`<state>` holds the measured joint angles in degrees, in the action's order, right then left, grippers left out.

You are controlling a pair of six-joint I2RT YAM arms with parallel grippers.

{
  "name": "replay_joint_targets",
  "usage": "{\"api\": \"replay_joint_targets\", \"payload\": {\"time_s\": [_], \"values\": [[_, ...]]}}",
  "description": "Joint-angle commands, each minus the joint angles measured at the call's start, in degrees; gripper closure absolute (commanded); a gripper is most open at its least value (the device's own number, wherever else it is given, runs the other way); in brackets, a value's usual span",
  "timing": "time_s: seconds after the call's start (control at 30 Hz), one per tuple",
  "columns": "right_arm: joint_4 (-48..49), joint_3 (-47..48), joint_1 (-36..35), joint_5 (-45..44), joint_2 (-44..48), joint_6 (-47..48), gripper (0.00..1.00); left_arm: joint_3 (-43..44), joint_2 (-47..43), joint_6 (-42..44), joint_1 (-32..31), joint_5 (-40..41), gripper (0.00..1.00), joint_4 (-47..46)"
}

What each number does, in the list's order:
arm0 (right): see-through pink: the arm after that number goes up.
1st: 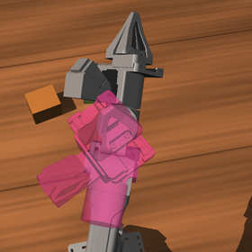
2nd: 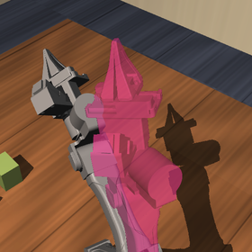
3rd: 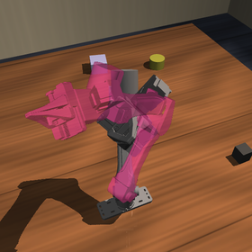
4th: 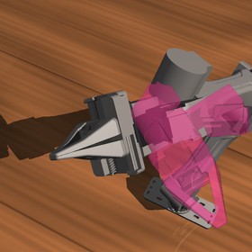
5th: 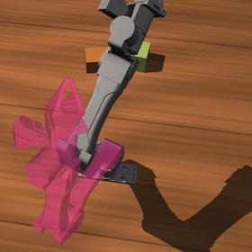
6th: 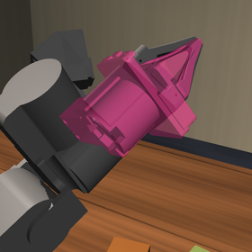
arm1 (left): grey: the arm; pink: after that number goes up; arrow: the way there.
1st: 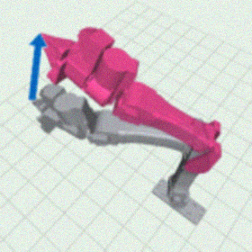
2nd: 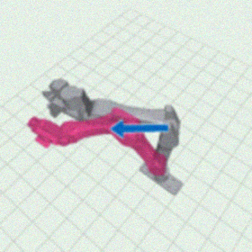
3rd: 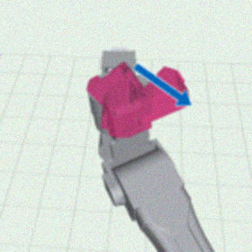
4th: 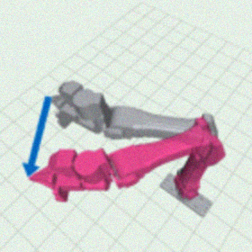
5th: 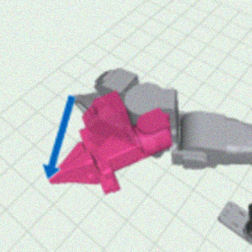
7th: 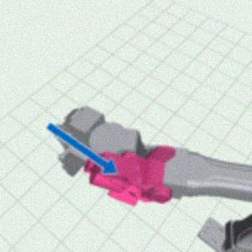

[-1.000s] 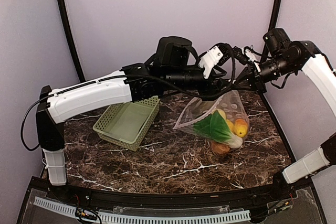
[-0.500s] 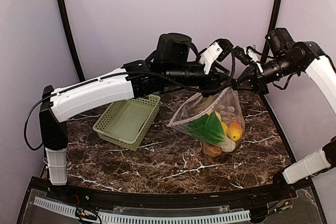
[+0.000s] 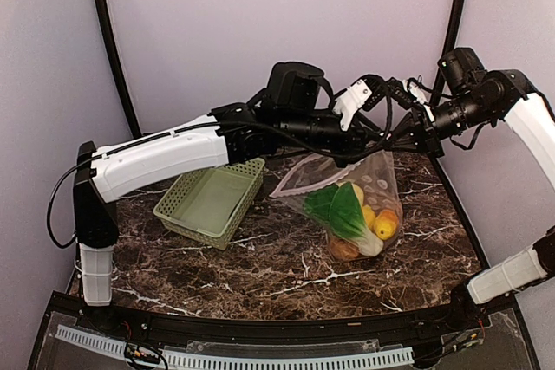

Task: Place the food in the zip-top bag and seal the zipper
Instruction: Zip the zipper of the food storage bag.

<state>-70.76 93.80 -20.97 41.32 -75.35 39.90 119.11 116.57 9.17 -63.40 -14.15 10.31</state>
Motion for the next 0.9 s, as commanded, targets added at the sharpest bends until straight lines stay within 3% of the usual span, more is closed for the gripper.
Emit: {"api": "replay_joint_targets", "payload": {"time_s": [0.0, 0.17, 0.37, 0.67, 0.87], "values": [[1.34, -0.43, -0.39, 1.75, 1.62, -0.44, 1.00, 1.92, -0.12, -0.35, 0.41, -1.07, 0.70, 1.53], [1.65, -0.98, -0.39, 1.48, 1.81, -0.35, 1.00, 1.99, -0.05, -0.68, 0.51, -1.49, 0.76, 1.58], [2.04, -1.50, -0.43, 0.99, 2.40, -0.17, 1.00, 1.94, -0.03, -1.48, 0.94, -1.35, 0.91, 1.88], [5.03, -2.90, 0.36, -3.06, 3.36, 0.46, 1.00, 1.82, -1.13, -1.69, 1.80, -2.64, 0.95, 4.93], [5.78, -1.61, 5.50, -0.47, 1.94, 1.73, 1.00, -3.03, -4.51, -0.68, 2.29, -1.77, 0.95, 7.83]]}}
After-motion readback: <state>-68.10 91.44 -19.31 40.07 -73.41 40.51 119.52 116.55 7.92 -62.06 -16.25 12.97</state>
